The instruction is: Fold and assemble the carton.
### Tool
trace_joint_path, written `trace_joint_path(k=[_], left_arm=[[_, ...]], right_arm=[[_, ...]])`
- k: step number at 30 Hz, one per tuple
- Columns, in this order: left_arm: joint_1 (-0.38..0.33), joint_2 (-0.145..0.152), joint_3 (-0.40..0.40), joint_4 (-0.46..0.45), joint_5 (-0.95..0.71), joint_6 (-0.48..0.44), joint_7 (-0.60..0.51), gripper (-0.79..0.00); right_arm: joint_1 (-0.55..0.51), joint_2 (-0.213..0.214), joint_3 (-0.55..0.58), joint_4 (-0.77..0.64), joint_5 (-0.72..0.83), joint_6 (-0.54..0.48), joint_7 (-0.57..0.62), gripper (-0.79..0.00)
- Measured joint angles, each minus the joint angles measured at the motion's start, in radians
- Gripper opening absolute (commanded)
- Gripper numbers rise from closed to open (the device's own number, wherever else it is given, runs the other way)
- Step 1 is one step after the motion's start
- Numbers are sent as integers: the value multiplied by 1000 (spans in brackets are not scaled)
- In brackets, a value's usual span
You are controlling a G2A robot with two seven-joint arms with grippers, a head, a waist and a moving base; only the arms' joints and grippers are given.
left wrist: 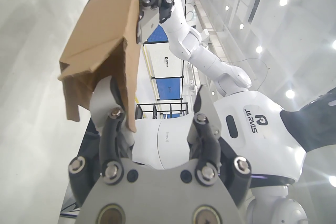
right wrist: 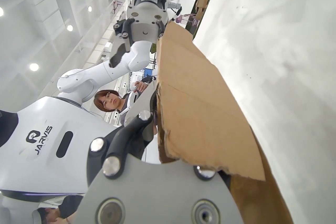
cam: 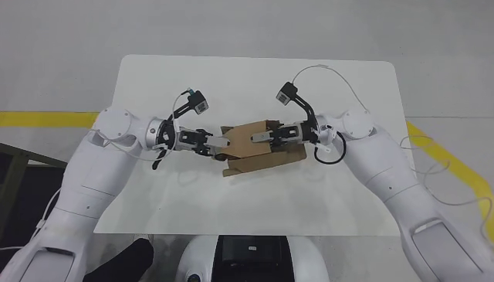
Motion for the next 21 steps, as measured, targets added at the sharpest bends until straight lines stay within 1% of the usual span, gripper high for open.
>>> trace_joint_path(k=[12,17,21], left_arm=[[9,3,-29,-54,-80,5,-10,0],[2,-2,-14,-57,-99,16,1,0],[-14,-12,16,-46,-106,24,25,0]], right_arm=[[13,-16,-23,44,-16,-25,-25,-785],[13,-26,-36,44,-20,-28,-28,-785],[14,-33,-47,33,-24,-26,-27,-785]])
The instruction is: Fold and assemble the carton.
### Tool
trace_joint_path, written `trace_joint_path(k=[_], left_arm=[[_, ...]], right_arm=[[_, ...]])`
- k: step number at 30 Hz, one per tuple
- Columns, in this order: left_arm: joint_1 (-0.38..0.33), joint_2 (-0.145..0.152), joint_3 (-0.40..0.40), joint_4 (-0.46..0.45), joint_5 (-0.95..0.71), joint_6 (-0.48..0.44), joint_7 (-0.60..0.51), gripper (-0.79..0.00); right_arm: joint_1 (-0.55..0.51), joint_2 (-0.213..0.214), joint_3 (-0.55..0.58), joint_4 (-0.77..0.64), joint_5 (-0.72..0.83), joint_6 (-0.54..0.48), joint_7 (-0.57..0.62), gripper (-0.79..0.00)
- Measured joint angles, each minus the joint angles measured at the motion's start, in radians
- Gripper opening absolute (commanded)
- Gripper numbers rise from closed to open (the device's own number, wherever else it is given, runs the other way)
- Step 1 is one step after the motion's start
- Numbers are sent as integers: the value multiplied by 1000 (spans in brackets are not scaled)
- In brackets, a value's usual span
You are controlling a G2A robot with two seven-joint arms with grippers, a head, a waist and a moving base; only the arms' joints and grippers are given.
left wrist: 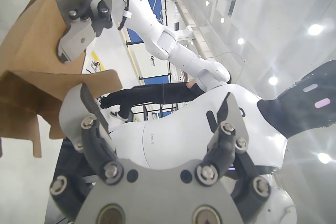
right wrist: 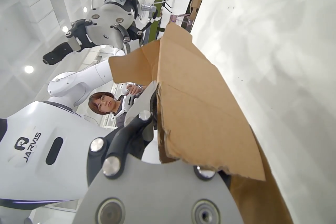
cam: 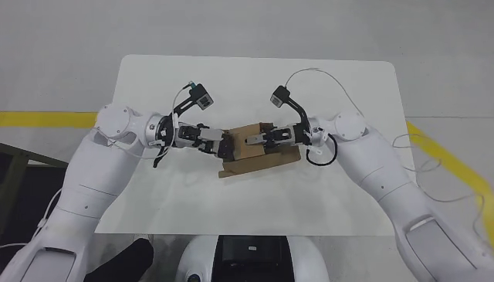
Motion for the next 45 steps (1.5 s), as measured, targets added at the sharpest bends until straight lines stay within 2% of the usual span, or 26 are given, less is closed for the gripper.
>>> trace_joint_path(k=[11,18,23,33,45], left_arm=[[-25,-11,42,-3,82,-18,62,0],[36,5,1,-90,119,0,81,0],[70,13,-32,-108,107,-14,88,0],[74,19,-85,-47,60,-50,92,0],[31,11,-70,55,49,-58,105,0]], right_arm=[[-2,-8,-6,-17,-12,2,2,-785],[-8,-8,2,-24,-14,4,4,-785],[-12,-6,15,-20,-7,3,3,-785],[-24,3,51,-27,1,5,5,-785],[-56,17,81,-87,-4,15,15,-785]])
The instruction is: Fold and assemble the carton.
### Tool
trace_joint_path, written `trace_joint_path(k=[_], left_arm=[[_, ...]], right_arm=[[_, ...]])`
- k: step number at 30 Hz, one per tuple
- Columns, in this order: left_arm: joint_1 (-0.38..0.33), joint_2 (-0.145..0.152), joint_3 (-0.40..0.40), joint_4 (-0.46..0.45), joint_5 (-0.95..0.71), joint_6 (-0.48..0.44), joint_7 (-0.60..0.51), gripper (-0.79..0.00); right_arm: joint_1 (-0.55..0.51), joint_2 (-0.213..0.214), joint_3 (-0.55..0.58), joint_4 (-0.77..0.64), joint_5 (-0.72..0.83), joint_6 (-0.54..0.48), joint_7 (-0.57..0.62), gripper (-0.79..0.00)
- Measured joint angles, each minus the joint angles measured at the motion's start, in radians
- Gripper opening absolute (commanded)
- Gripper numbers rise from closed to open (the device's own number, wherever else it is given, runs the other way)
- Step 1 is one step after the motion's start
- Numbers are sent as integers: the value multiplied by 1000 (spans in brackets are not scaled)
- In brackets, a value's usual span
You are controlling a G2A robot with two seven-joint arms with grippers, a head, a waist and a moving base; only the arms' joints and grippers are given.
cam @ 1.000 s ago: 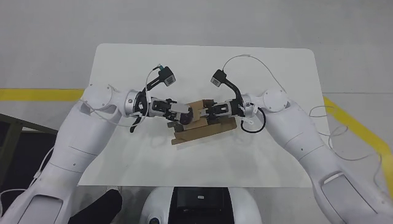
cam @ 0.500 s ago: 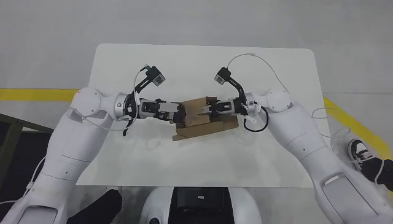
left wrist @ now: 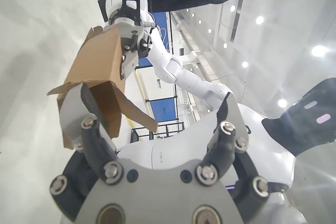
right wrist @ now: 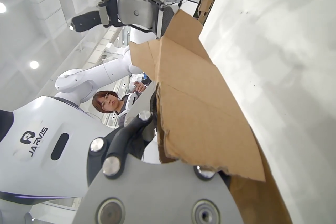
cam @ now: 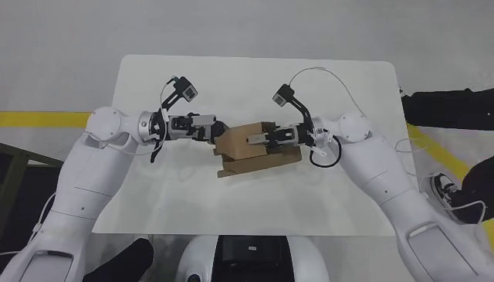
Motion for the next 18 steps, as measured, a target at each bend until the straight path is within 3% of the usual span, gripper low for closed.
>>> trace_joint_path(k=[18], left_arm=[[12,0,4,-29,-2,7,-34,0]], right_arm=[[-32,0,-18,-67,0,25,25,-785]])
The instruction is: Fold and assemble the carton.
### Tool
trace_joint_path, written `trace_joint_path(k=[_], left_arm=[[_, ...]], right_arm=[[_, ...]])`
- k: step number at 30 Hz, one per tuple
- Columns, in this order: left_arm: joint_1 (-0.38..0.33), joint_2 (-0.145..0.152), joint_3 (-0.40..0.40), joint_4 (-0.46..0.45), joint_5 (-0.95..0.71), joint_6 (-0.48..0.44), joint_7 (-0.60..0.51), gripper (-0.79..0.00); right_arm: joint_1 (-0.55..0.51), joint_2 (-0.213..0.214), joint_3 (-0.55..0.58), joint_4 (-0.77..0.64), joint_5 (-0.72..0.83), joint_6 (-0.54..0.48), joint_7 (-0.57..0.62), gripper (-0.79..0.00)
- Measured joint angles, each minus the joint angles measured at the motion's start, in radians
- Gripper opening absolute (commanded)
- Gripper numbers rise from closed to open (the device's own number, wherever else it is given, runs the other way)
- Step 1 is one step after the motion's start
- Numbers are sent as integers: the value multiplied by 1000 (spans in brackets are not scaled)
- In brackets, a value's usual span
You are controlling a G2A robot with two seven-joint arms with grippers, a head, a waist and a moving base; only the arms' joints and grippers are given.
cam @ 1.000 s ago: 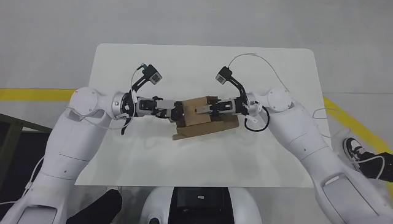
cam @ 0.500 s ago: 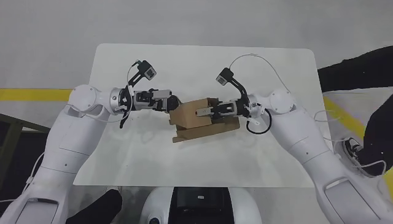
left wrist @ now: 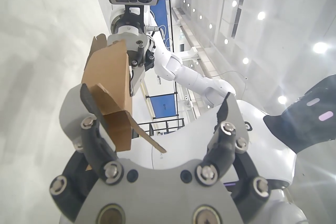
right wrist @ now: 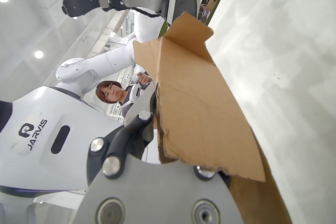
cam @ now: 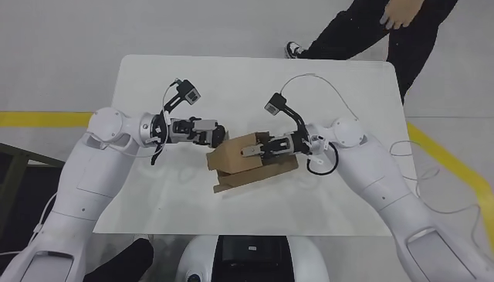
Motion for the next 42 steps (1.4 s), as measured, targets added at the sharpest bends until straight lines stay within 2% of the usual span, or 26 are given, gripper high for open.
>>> trace_joint_path(k=[10,22,42], left_arm=[[13,2,-7,-18,-1,5,-2,0],[33,9,-37,-38,3,-1,8,0],[18,2,11,-68,10,24,-20,0]], right_arm=[[9,-9,-11,22,7,-3,-3,-785],[8,-2,54,79,40,-49,-50,-785],[7,-20,100,90,16,-69,-207,-785]])
